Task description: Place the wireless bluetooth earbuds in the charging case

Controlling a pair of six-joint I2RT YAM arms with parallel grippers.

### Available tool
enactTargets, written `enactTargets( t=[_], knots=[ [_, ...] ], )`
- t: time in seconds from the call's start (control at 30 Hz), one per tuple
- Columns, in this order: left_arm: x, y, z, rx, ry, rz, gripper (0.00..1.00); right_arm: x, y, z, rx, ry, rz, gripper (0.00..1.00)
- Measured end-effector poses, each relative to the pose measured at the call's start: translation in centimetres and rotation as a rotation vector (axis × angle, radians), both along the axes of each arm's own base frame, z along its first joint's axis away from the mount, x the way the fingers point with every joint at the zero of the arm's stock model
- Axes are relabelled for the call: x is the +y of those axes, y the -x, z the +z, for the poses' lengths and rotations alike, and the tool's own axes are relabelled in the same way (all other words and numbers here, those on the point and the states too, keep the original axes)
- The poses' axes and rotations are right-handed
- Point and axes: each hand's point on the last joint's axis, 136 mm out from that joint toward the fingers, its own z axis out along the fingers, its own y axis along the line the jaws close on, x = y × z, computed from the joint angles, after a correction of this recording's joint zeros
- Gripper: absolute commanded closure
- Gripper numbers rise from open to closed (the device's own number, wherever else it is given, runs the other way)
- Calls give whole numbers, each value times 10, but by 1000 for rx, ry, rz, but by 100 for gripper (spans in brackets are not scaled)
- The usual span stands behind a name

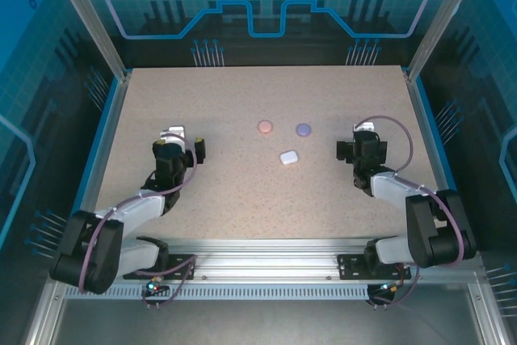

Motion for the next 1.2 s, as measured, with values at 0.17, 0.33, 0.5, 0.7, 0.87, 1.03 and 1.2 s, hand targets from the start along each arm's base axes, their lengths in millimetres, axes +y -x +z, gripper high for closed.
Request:
enactTargets(
  t=[0.17, 0.33, 0.5, 0.7, 0.87, 1.03, 1.2],
  knots=[
    [14, -9, 3, -26, -10, 7, 1, 10, -10, 7, -117, -9, 65, 0],
    [11, -11, 5, -35, 18, -37, 1, 19, -12, -5, -116, -25, 130, 0],
    [9, -7, -9, -34, 44, -83, 1, 18, -19, -5, -147, -45, 144, 0],
    [-4, -14, -58, 73, 71, -158, 1, 17, -22, 0, -173, -65, 161, 0],
    [6, -30, -47, 62, 97, -142, 1, 19, -23, 2, -182, -71, 167, 0],
    [9, -35, -40, 47, 101, -135, 1, 19, -23, 3, -185, -71, 167, 0],
    [9, -35, -41, 51, 105, -134, 1, 19, -23, 3, -184, -71, 167, 0]
  ],
)
